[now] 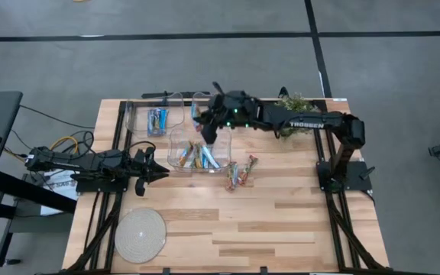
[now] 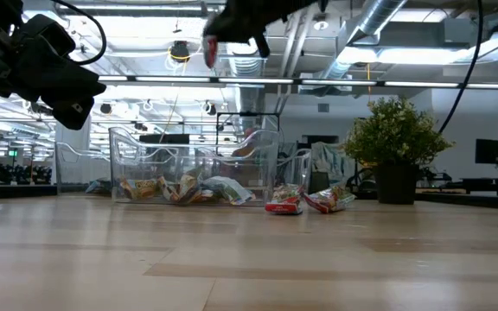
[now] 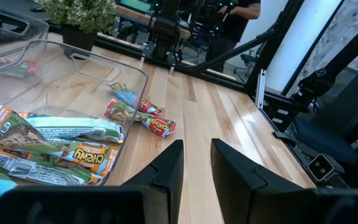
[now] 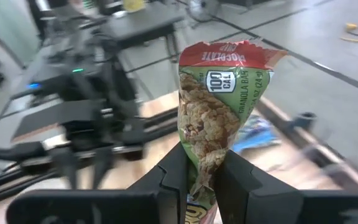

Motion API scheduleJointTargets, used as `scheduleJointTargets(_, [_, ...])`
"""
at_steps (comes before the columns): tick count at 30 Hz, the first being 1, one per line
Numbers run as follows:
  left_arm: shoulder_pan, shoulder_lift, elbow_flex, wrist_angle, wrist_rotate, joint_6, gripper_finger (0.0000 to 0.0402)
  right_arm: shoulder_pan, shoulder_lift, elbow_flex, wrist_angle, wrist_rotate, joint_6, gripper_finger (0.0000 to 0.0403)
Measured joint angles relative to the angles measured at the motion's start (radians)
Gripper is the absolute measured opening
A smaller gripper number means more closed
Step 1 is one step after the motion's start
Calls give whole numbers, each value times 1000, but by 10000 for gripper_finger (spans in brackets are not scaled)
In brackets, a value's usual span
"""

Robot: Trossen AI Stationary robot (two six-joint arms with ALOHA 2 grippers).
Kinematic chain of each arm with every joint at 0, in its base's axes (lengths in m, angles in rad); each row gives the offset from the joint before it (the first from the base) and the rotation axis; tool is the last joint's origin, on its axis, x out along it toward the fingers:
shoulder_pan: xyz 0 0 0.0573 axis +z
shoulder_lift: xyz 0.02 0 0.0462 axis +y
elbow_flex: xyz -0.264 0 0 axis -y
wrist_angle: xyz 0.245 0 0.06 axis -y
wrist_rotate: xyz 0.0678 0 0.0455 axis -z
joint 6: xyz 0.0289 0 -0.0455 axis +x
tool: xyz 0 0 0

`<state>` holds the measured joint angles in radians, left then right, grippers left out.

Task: Pick and place Granola Bars by type
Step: Put the red granola bar into the top right transparent bin

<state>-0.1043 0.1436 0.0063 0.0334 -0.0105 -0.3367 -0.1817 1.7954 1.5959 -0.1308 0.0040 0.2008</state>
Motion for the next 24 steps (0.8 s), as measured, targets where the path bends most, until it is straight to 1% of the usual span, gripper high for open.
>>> scheduleJointTargets(7, [0, 0, 0, 0, 0, 0, 73, -120, 0, 0, -53, 1, 0, 54])
scheduleJointTargets(12, [0, 0, 0, 0, 0, 0, 73, -186, 0, 0, -85, 1, 1, 54])
scheduleJointTargets(17, [0, 0, 0, 0, 0, 0, 73, -224, 0, 0, -86, 1, 42, 54])
scheduleJointTargets(24, [0, 0, 0, 0, 0, 0, 73, -252, 1, 0, -104, 1, 43, 54])
